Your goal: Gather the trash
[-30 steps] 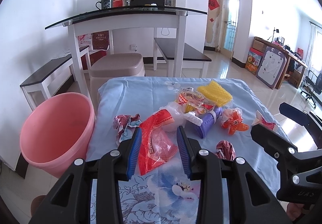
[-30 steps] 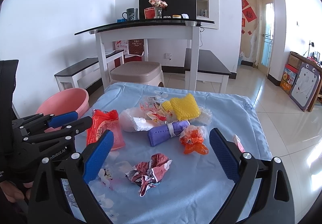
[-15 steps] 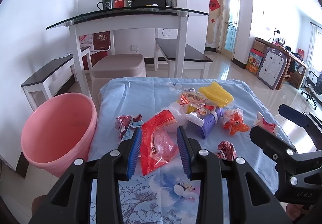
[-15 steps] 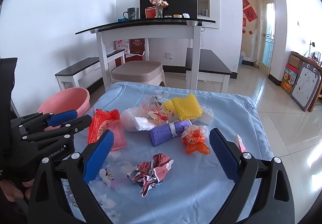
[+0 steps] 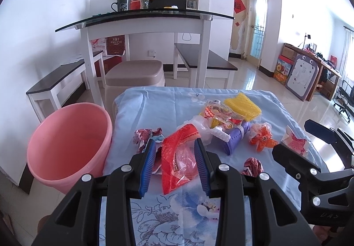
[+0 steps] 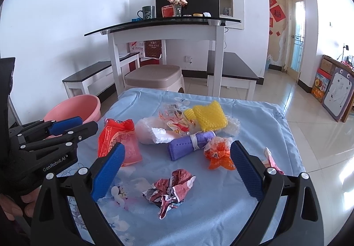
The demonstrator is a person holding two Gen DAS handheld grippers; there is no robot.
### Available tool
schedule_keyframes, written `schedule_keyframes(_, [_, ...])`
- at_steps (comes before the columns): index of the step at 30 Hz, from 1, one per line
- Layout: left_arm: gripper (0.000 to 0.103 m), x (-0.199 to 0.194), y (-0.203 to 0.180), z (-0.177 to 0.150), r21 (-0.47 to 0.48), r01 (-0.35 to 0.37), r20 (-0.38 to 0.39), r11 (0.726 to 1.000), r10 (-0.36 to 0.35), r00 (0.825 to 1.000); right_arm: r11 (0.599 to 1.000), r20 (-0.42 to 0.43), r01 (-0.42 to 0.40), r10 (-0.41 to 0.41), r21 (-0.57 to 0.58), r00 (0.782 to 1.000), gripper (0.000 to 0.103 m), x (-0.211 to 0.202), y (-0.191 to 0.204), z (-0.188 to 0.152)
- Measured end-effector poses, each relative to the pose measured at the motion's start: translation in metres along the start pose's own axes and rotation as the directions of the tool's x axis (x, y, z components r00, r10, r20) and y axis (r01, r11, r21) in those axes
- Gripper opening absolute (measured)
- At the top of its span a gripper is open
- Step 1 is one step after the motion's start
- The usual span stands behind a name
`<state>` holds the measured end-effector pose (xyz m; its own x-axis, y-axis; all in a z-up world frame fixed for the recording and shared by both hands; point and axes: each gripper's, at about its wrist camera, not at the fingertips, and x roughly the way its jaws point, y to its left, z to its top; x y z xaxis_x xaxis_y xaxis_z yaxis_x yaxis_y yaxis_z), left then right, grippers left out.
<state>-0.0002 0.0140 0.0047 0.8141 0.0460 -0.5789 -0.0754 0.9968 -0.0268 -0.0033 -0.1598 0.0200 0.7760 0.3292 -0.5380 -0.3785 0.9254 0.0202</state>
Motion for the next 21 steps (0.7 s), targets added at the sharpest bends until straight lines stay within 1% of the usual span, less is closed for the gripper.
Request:
schedule_keyframes(9, [0.035, -0.008, 0.003, 0.003, 0.006, -0.027, 0.016, 1.0, 0.027, 1.0, 1.0, -0.009, -0.022, 0.022, 0.011, 1.0, 0.096, 0.005, 0.0, 0.002])
schedule_keyframes(14, [0.035, -0.012, 0.001, 0.003, 0.022, -0.046, 0.01, 0.999, 0.046, 0.999, 0.999, 0.0, -0.037, 0.037, 0.023, 0.999, 0.096, 0.005, 0.001, 0.005])
schedule_keyframes(21, [0.035, -0.012, -0.002, 0.004, 0.035, -0.037, 0.003, 0.999, 0.036, 0.999, 0.999, 0.015, -0.031, 0.031, 0.026, 0.999, 0.096, -0.001, -0.002, 0.007])
